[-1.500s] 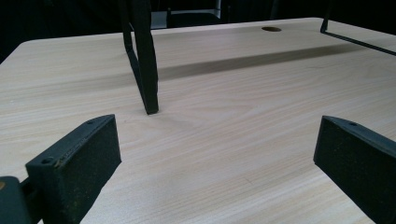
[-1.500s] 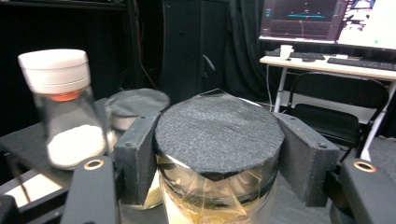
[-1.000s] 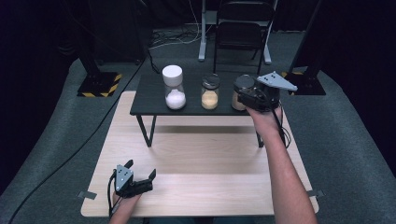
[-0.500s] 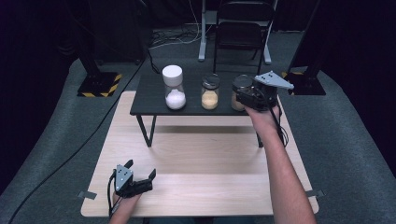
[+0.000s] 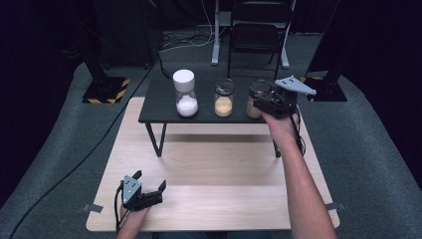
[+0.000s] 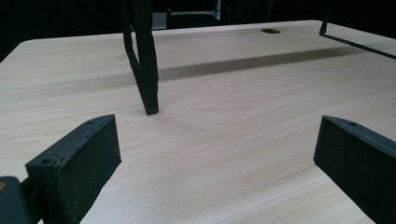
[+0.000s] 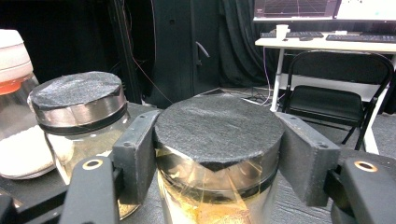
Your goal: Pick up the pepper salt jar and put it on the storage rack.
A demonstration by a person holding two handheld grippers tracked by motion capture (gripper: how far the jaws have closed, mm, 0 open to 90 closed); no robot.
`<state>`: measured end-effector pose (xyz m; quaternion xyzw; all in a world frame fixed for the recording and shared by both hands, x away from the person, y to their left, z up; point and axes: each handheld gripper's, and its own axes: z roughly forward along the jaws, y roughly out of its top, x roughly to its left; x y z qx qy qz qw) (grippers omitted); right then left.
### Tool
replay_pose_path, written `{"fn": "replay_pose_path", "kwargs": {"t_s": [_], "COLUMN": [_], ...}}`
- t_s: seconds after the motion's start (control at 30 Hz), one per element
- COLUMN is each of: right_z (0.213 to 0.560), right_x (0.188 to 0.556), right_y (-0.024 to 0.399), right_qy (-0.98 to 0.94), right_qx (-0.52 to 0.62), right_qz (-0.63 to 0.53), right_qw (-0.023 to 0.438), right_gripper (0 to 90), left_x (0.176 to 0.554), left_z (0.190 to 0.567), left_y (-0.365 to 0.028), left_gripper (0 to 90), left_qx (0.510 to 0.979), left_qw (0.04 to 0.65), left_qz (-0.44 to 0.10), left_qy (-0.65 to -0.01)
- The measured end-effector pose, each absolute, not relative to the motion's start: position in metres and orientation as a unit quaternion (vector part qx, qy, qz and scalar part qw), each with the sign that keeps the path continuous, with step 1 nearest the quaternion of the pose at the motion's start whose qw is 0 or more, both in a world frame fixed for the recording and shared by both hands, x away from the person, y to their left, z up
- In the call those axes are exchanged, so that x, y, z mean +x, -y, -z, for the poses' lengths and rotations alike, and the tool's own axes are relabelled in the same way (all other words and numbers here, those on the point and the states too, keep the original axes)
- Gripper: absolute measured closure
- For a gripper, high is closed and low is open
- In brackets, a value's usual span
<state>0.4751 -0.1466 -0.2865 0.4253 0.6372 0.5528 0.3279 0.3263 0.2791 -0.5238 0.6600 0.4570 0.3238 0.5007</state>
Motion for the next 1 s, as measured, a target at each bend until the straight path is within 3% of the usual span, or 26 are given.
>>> {"fn": "replay_pose_path", "kwargs": {"t_s": [0.2,0.27,0.4,1.0], "right_z": [0.286,0.287,0.290,0.291], "right_x": [0.475,0.476,0.477,0.448], "right_y": [0.147,0.146,0.147,0.155], "right_qy": [-0.638,-0.642,-0.637,-0.621], "right_qx": [0.426,0.427,0.427,0.406], "right_qz": [-0.552,-0.547,-0.559,-0.593], "right_qw": [0.327,0.326,0.317,0.314], "right_gripper": [33.2,25.1,0.1,0.0], "left_x": [0.326,0.326,0.326,0.326], "left_z": [0.524,0.524,0.524,0.524], "left_y": [-0.279,-0.279,-0.279,-0.279], "left_gripper": [0.2,0.2,0.2,0.2], "left_qx": [0.659,0.658,0.658,0.658], "left_qw": [0.501,0.502,0.503,0.500], "left_qz": [-0.323,-0.323,-0.324,-0.326], "left_qy": [-0.458,-0.458,-0.458,-0.459]}}
